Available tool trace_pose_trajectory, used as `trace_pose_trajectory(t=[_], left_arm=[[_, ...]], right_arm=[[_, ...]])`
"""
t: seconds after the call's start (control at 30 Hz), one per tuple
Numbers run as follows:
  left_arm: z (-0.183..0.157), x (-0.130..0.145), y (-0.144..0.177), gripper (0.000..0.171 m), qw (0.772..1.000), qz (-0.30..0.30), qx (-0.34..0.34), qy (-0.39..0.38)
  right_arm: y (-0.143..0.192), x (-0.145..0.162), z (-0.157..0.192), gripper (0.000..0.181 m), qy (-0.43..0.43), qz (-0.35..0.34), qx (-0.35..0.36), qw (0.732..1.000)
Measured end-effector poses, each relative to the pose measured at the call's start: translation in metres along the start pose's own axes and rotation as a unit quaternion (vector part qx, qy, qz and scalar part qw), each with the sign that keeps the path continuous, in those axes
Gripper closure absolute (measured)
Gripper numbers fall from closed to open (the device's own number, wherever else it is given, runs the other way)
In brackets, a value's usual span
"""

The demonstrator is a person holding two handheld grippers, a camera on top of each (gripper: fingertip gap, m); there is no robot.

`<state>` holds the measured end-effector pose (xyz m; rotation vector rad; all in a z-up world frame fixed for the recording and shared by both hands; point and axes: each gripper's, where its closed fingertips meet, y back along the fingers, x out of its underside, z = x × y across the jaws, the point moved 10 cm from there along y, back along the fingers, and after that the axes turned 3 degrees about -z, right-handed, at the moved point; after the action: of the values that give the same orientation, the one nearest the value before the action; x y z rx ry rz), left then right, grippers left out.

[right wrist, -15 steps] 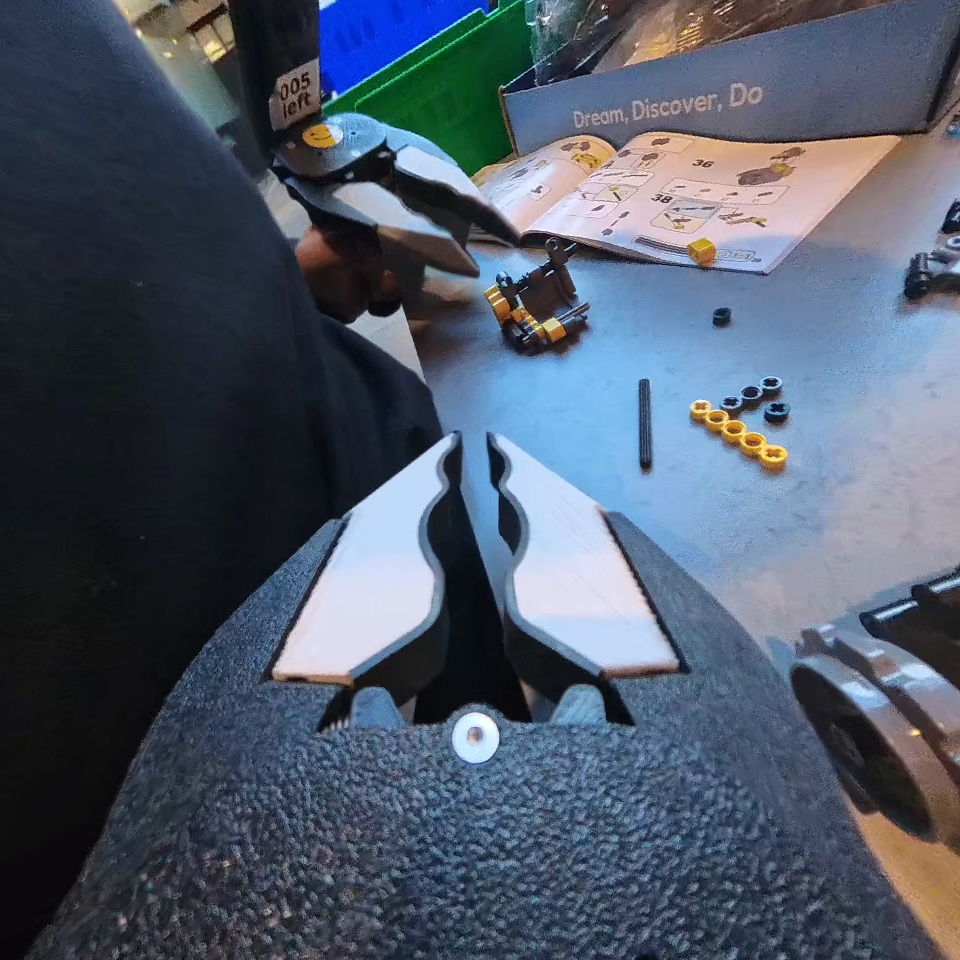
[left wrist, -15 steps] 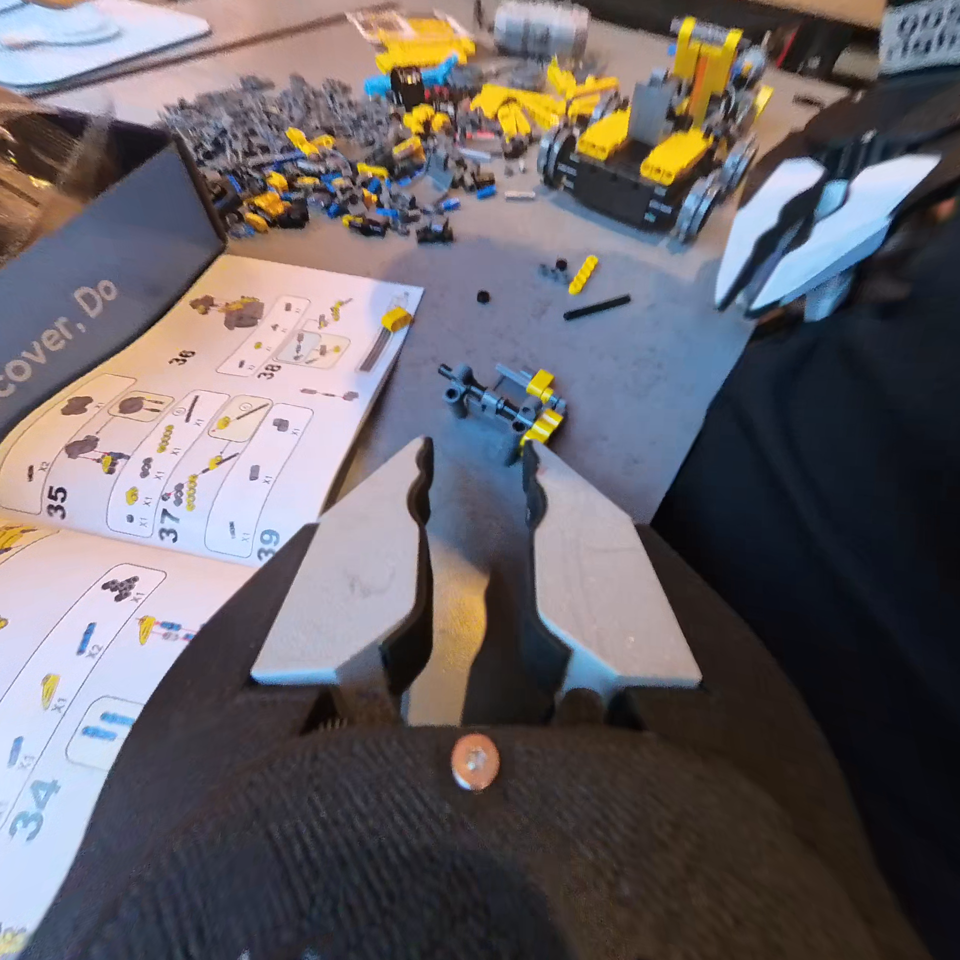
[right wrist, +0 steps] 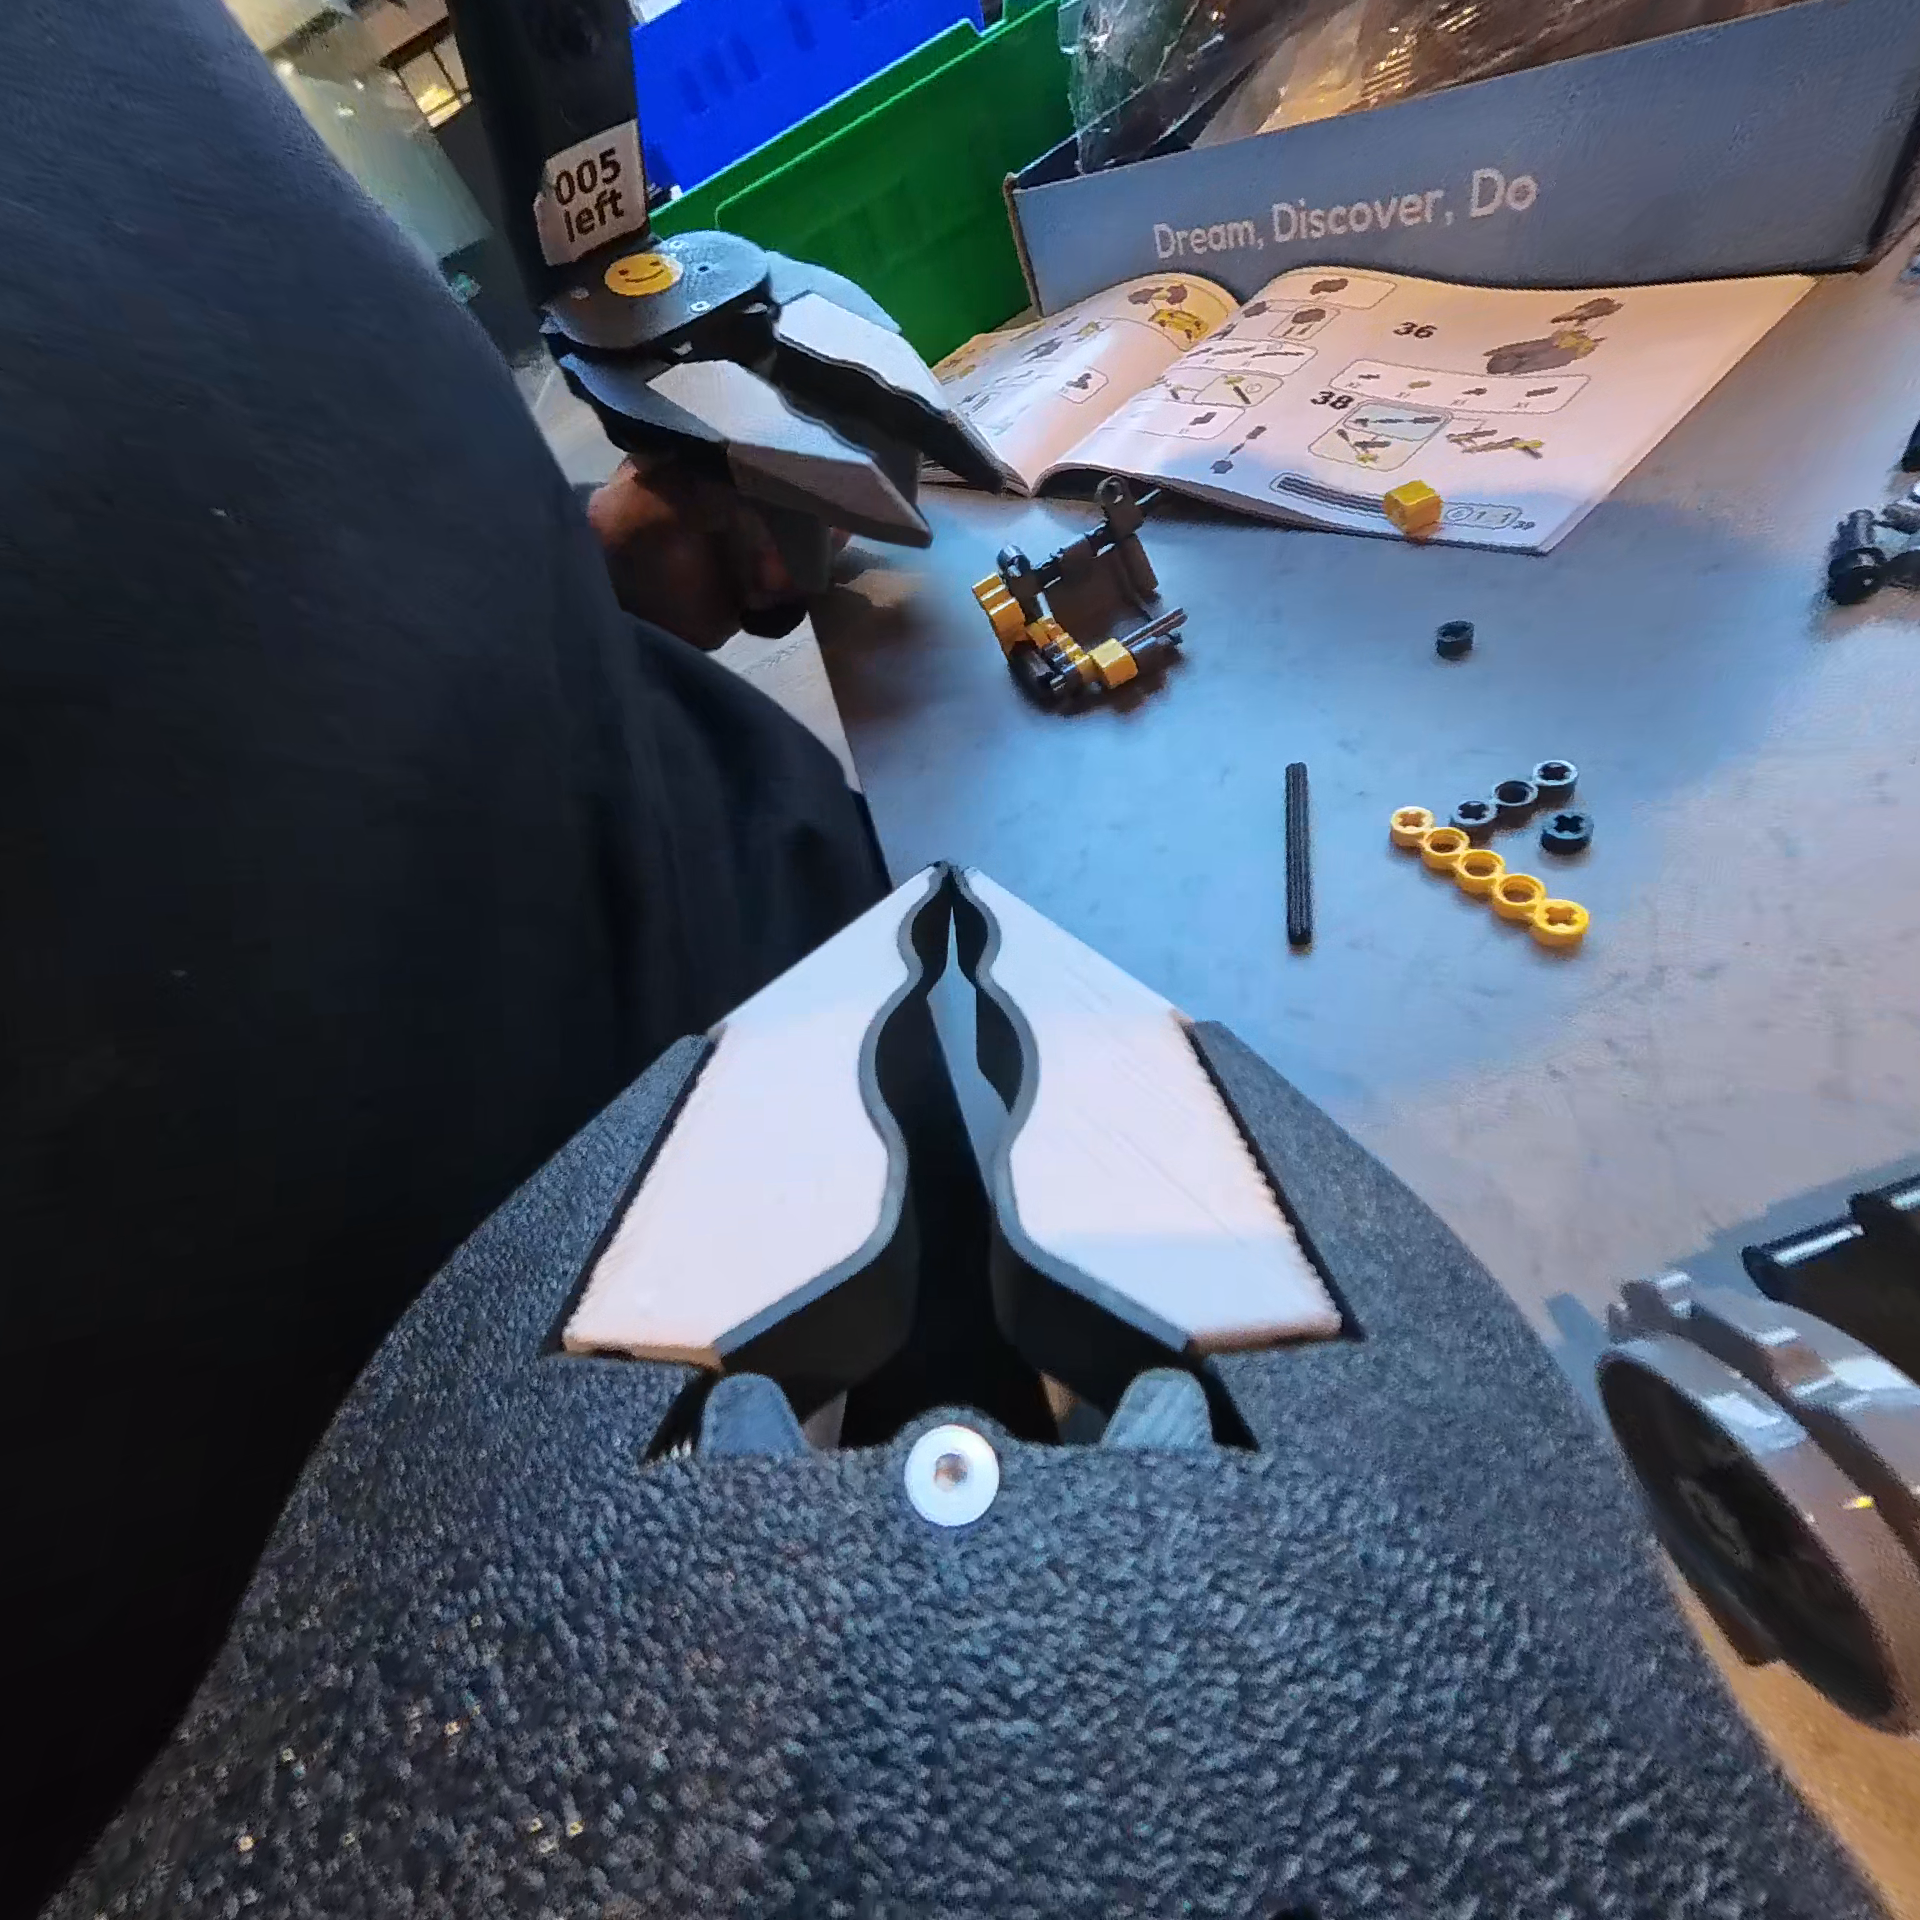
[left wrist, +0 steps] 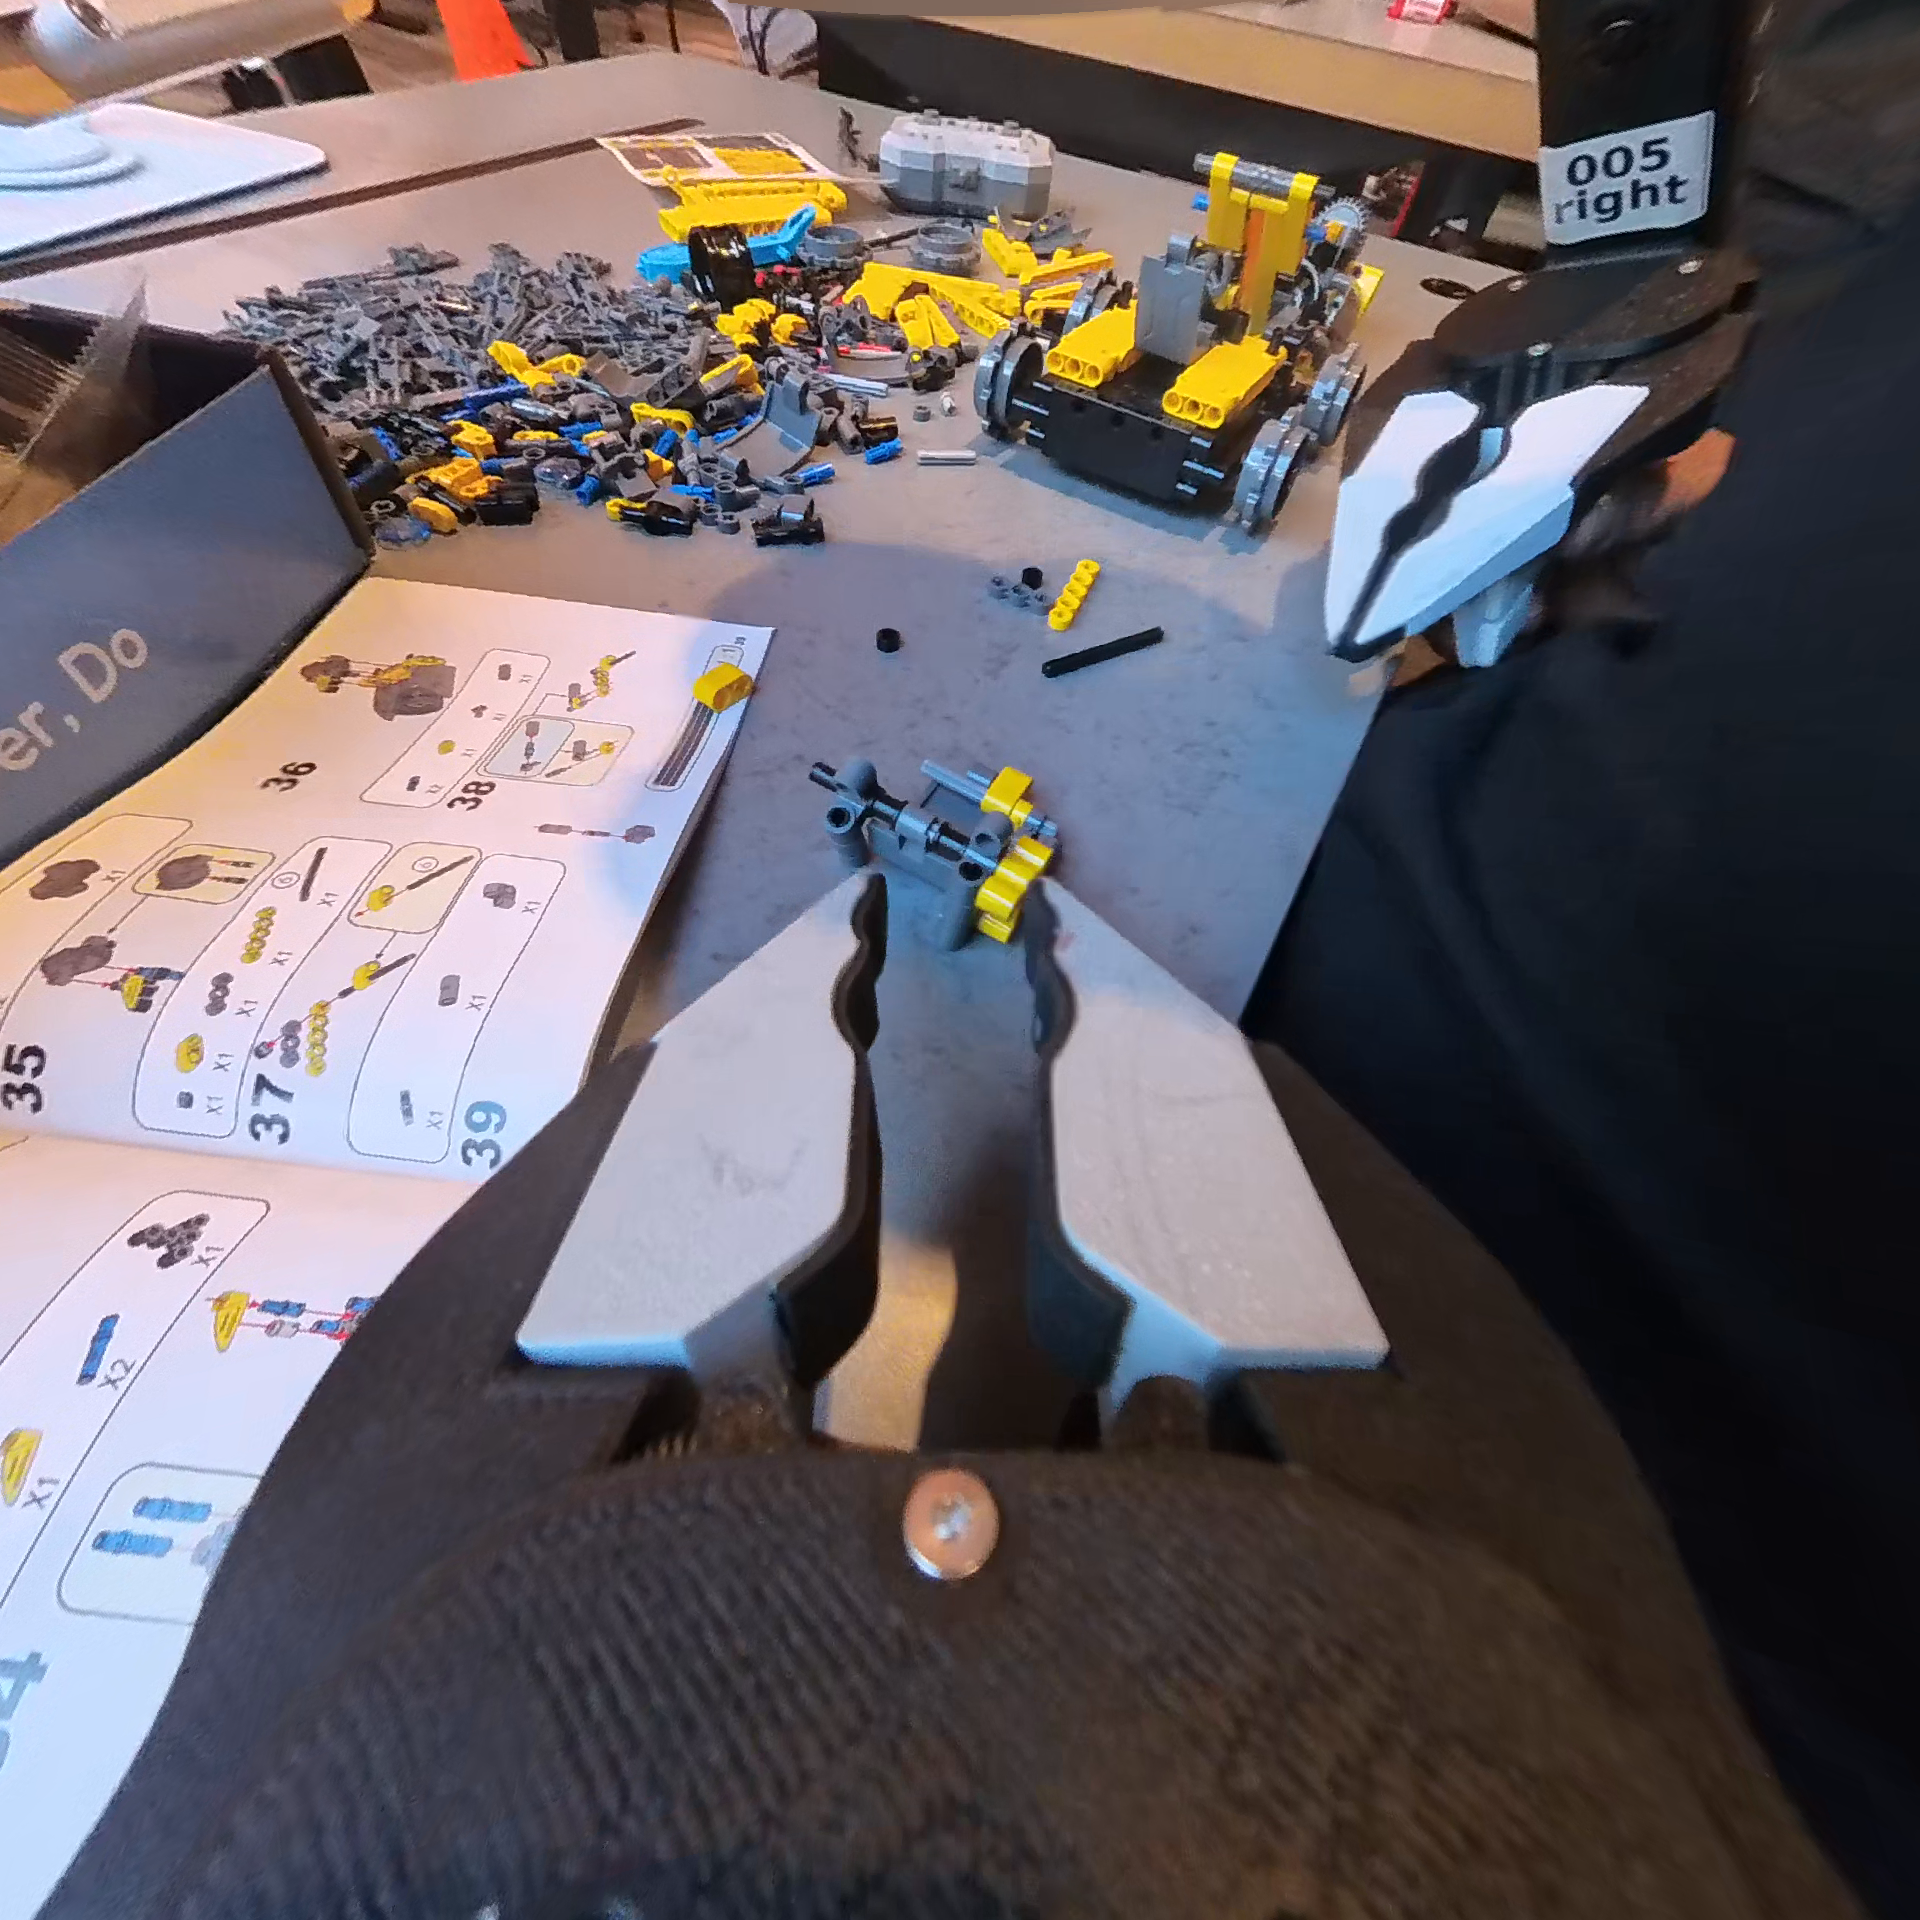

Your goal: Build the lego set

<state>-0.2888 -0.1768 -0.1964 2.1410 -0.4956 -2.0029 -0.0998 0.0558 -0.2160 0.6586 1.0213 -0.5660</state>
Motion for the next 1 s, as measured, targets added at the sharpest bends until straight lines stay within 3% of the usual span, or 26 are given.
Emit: trace_pose_trajectory(t=[0.13, 0.27, 0.4, 0.5, 0.6, 0.77, 0.9, 1.0], left_arm=[[0.002, 0.000, -0.002, 0.130, 0.999, 0.016, 0.023, 0.018], [0.000, 0.001, -0.002, 0.125, 0.999, 0.018, 0.025, 0.009], [-0.003, 0.002, -0.002, 0.121, 1.000, 0.021, 0.017, -0.007], [-0.005, 0.000, -0.005, 0.119, 0.999, 0.033, 0.023, -0.016], [-0.014, -0.012, -0.008, 0.130, 0.995, 0.046, 0.045, -0.070], [-0.010, -0.029, -0.019, 0.127, 0.972, 0.095, 0.041, -0.211], [0.001, -0.022, -0.030, 0.120, 0.964, 0.140, 0.077, -0.211], [0.000, -0.021, -0.038, 0.117, 0.961, 0.152, 0.081, -0.217]], right_arm=[[0.000, 0.000, 0.000, 0.181, -0.001, 0.001, -0.003, 1.000], [0.000, 0.000, 0.000, 0.181, -0.006, 0.002, 0.005, 1.000], [-0.002, -0.004, -0.001, 0.164, -0.027, -0.001, 0.028, 0.999], [-0.010, -0.010, 0.000, 0.160, -0.024, 0.011, 0.052, 0.998], [-0.026, -0.021, 0.004, 0.160, -0.009, 0.043, 0.056, 0.997], [-0.054, -0.043, 0.006, 0.156, 0.099, 0.109, 0.080, 0.986], [-0.077, -0.044, -0.004, 0.153, 0.195, 0.170, 0.109, 0.960], [-0.087, -0.046, -0.010, 0.149, 0.222, 0.189, 0.107, 0.951]])
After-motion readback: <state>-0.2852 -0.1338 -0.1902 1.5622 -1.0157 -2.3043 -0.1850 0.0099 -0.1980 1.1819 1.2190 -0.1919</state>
